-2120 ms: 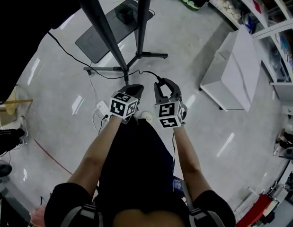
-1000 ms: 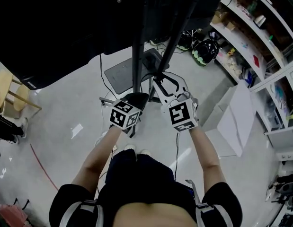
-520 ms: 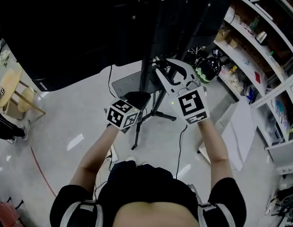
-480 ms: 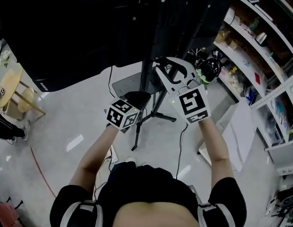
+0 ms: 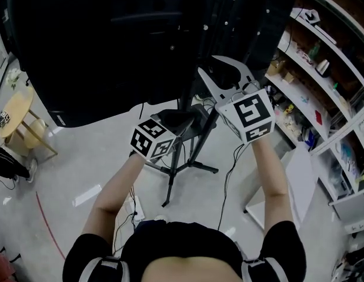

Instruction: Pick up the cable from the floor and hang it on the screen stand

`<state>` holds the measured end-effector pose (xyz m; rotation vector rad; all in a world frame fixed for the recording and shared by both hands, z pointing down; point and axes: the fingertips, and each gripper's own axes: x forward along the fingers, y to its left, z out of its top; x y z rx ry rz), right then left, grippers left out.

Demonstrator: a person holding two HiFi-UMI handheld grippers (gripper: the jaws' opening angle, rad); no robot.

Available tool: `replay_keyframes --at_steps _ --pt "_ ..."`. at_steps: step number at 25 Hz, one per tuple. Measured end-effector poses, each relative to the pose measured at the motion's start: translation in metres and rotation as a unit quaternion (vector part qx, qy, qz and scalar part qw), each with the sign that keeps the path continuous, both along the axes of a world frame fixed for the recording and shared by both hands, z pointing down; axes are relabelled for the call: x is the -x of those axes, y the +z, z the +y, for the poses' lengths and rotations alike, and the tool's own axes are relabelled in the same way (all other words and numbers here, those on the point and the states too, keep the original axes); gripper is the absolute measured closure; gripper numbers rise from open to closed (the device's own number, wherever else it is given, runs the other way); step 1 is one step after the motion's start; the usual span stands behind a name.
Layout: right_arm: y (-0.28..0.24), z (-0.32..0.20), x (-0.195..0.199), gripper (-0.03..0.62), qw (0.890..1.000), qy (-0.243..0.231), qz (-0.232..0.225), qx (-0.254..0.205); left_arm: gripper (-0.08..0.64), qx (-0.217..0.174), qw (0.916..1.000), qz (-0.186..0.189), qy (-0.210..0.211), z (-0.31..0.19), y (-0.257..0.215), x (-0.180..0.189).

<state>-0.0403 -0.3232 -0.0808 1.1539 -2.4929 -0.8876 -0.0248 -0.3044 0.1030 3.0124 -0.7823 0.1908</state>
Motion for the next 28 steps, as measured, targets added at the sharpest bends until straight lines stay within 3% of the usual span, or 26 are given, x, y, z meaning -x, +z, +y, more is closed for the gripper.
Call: replay_keyframes --at_steps 5,11,19,28 --pt "-0.051 -0.010 0.009 0.457 0.999 -0.024 -0.025 -0.023 0.552 -0.054 0.9984 -0.013 0.003 -0.015 -0.046 0.003" --pt "-0.104 -0.011 0.022 0.457 0.996 -0.038 -0.018 -0.075 0.552 -0.098 0.9952 -0.007 -0.006 -0.029 -0.089 0.007" --pt "-0.152 -0.025 0.021 0.459 0.993 -0.049 -0.046 -0.100 0.552 -0.118 0.9924 0.033 -0.011 -0.045 -0.146 0.020" --pt "-0.214 -0.043 0.033 0.460 0.990 -0.049 -0.035 -0.124 0.552 -0.159 0.9866 0.028 -0.024 -0.044 -0.197 0.034"
